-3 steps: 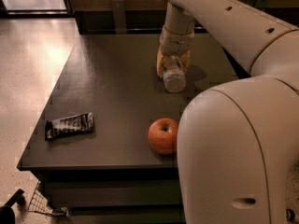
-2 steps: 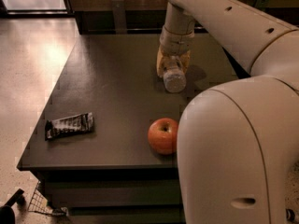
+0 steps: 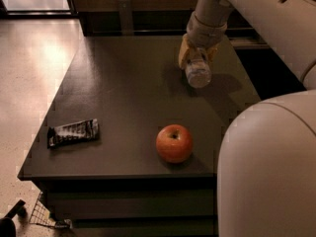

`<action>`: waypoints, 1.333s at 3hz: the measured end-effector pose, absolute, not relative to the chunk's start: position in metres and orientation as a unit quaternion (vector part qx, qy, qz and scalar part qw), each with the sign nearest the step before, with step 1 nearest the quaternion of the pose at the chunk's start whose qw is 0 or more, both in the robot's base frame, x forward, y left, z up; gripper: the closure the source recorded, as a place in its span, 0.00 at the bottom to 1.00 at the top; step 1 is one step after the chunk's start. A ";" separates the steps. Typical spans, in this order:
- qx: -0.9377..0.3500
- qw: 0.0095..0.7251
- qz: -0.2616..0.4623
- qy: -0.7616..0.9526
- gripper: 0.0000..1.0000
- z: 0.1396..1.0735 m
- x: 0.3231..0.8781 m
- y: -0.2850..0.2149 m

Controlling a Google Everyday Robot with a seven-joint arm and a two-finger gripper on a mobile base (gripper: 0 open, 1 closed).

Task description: Place blue plastic bottle upright

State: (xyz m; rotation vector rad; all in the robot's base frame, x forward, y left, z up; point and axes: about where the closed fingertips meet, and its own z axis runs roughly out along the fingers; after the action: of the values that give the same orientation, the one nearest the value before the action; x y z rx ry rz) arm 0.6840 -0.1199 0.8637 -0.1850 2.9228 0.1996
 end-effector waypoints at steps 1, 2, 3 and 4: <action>-0.066 0.141 0.086 0.984 1.00 0.884 0.684 -0.138; -0.080 0.184 0.098 0.975 1.00 0.904 0.686 -0.151; -0.110 0.234 0.112 0.959 1.00 0.924 0.687 -0.160; -0.168 0.301 0.129 0.930 1.00 0.944 0.687 -0.165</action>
Offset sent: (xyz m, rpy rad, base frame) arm 0.0012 -0.0520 0.0737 0.1006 -0.2863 0.0655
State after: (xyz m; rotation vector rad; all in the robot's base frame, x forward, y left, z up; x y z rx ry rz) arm 0.6874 -0.1653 0.9439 -0.4446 2.4679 0.3420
